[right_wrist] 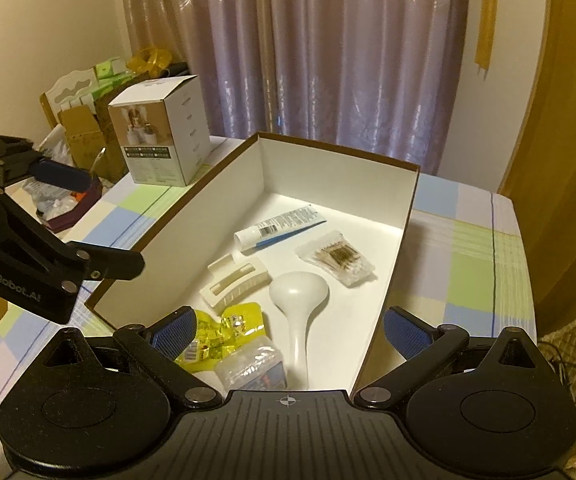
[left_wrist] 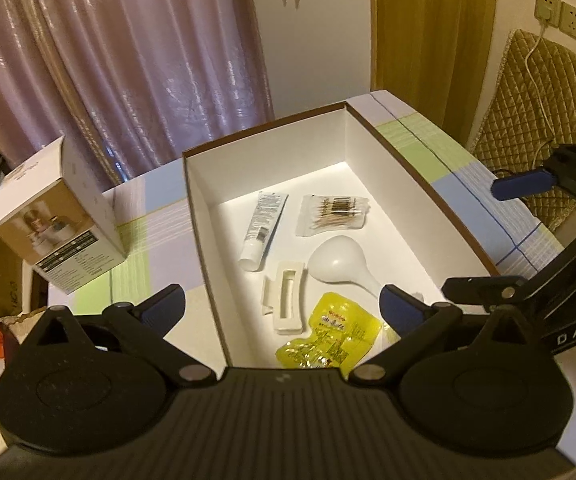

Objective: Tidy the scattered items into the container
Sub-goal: 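Withdraw both tools from the box toward the remaining items, then grasp the green tube with the right tool while the left tool grasps the white pill bottle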

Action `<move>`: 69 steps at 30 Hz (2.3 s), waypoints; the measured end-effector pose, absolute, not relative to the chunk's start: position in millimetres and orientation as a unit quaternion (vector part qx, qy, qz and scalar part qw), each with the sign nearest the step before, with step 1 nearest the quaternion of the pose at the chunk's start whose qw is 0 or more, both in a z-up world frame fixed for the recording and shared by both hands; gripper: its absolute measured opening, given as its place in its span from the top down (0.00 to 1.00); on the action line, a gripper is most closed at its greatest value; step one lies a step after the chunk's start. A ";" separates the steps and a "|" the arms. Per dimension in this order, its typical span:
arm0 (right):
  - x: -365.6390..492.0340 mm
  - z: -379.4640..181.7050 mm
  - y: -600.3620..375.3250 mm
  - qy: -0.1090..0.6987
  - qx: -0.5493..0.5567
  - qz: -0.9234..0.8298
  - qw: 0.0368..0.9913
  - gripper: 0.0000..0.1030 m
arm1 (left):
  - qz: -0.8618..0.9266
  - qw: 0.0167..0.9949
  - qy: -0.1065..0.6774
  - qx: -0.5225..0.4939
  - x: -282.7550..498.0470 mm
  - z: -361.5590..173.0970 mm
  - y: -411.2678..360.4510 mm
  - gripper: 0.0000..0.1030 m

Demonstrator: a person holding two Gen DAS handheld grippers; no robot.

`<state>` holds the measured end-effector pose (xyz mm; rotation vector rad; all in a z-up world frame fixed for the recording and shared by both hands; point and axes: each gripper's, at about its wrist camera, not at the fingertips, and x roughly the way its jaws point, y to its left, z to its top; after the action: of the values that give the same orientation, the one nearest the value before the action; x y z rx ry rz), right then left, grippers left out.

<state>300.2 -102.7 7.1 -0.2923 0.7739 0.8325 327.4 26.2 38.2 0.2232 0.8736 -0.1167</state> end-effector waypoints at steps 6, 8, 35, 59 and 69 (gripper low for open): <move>285.8 6.3 -106.8 0.368 -0.127 0.392 0.833 0.00 | -0.037 0.908 0.409 0.085 307.7 44.0 36.4 0.01; 282.3 6.9 -108.4 0.369 -0.121 0.392 0.834 0.00 | -0.031 0.910 0.406 0.076 302.1 46.1 39.9 0.01; 239.1 -59.2 -156.9 0.439 -0.086 0.356 0.820 0.00 | -0.011 0.895 0.446 0.007 230.4 -9.8 67.1 0.01; 240.9 -121.6 -161.2 0.504 -0.027 0.299 0.810 0.00 | -0.002 0.849 0.527 -0.039 207.3 -87.7 68.4 0.01; 253.6 -134.2 -141.8 0.499 -0.012 0.295 0.815 0.33 | 0.003 0.843 0.536 -0.048 216.9 -97.6 77.5 0.01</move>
<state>253.6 -141.8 -134.2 -0.0248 1.0637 0.6286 216.9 77.5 -97.6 -0.1007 1.1316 0.0058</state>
